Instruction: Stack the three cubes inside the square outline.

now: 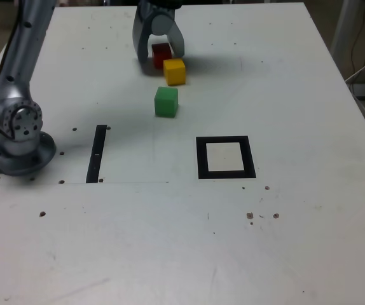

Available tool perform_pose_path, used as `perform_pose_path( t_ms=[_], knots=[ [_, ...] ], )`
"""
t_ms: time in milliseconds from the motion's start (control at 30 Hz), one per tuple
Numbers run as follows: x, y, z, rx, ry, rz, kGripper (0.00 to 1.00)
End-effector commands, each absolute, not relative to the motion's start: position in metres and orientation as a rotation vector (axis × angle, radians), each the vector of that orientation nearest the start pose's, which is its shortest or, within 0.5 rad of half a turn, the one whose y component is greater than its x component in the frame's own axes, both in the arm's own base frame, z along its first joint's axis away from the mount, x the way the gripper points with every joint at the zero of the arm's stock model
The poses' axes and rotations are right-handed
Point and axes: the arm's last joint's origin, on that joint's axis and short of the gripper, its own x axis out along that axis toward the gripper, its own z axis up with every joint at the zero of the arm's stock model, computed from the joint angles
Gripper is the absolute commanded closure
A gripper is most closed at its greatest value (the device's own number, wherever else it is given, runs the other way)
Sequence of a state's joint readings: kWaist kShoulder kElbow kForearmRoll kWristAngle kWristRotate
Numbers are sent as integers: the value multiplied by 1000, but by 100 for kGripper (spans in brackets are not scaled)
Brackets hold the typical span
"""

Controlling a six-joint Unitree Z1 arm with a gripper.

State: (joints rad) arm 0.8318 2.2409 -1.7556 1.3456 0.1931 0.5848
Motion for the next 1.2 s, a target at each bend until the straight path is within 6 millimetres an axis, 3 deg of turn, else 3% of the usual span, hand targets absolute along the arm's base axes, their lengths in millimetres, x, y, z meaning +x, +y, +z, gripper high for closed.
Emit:
perform_pose_path(
  t_ms=[0, 700, 933, 1167],
  knots=[
    [267, 307, 209, -201, 1893, 157, 67],
    [268, 303, 216, -192, 1882, 153, 67],
    [266, 285, 247, -154, 1857, 154, 67],
    [273, 246, 287, -78, 1816, 141, 67]
  ],
)
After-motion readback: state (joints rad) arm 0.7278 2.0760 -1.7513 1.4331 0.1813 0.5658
